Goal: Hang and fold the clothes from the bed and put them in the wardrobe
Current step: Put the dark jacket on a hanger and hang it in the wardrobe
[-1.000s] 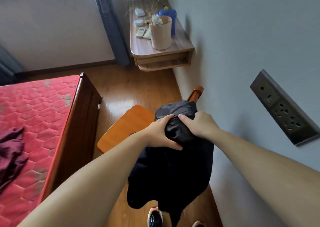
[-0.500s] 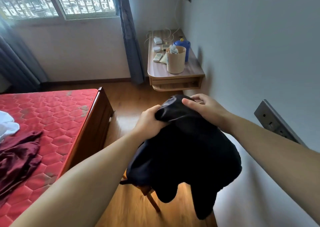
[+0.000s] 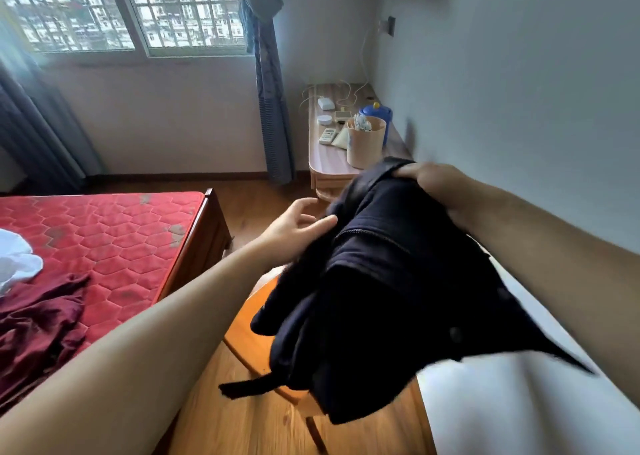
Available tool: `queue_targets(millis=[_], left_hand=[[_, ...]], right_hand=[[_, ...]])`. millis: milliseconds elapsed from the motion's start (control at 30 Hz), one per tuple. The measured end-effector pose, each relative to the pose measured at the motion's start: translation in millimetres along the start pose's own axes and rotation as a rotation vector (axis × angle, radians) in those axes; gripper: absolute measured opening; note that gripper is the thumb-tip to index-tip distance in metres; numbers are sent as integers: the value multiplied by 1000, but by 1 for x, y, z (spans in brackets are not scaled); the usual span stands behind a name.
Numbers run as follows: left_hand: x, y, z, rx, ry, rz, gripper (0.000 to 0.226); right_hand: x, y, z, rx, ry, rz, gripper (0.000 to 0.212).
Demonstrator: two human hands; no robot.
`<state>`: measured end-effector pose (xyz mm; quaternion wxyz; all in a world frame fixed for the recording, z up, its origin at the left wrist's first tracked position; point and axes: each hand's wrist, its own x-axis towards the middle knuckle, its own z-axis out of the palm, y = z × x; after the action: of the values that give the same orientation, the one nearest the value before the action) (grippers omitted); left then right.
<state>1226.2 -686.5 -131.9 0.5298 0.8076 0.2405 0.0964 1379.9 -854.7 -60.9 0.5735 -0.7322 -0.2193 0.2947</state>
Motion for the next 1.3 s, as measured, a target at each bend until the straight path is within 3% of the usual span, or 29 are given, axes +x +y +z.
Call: queue_targets(millis=[67, 133, 200, 267, 333, 400, 467, 600, 667, 733, 867, 967, 1033, 1067, 1133, 1200, 1300], left_hand=[[-13, 8, -4, -86, -103, 136, 49], [-26, 19, -7, -71, -286, 275, 77], [-35, 28, -5, 231, -355, 447, 106], [-40, 34, 2, 594, -166, 655, 105], [-36, 36, 5, 504, 89, 771, 63], [-27, 39, 2, 192, 256, 690, 31], [-16, 48, -10, 17, 362, 521, 15], [11, 76, -45, -56, 437, 315, 17], [16, 90, -56, 34, 387, 336, 10], [14, 103, -63, 85, 302, 370, 18], [7, 123, -80, 177, 29, 425, 29], [3, 127, -93, 218, -47, 394, 40], [0, 126, -99, 199, -91, 371, 47], [-3, 125, -99, 192, -111, 366, 48], [-6, 125, -98, 170, -135, 365, 51], [-8, 124, -96, 134, -127, 357, 49], [-11, 113, -101, 90, -144, 271, 31]], right_hand=[[5, -6, 10, 14, -22, 96, 18], [7, -7, 18, 107, -70, 194, 25], [10, -11, 22, 161, -90, 251, 29], [12, -18, 27, 150, -127, 261, 27], [11, -23, 34, 76, -165, 259, 22], [9, -22, 34, 29, -184, 241, 24], [8, -18, 29, -16, -230, 188, 47], [-7, -17, 28, -188, -391, 95, 89], [-19, -23, 32, -327, -357, -80, 92], [-35, -35, 37, -478, -288, -411, 98], [-65, -61, 60, -1377, -202, -1348, 99], [-79, -77, 70, -1837, -430, -1489, 83], [-82, -83, 76, -2075, -457, -1553, 45], [-80, -84, 79, -2120, -433, -1616, 19], [-74, -87, 91, -2057, -402, -1692, 25], [-69, -94, 104, -1824, -404, -1722, 24], [-57, -98, 106, -1452, -385, -1538, 21]])
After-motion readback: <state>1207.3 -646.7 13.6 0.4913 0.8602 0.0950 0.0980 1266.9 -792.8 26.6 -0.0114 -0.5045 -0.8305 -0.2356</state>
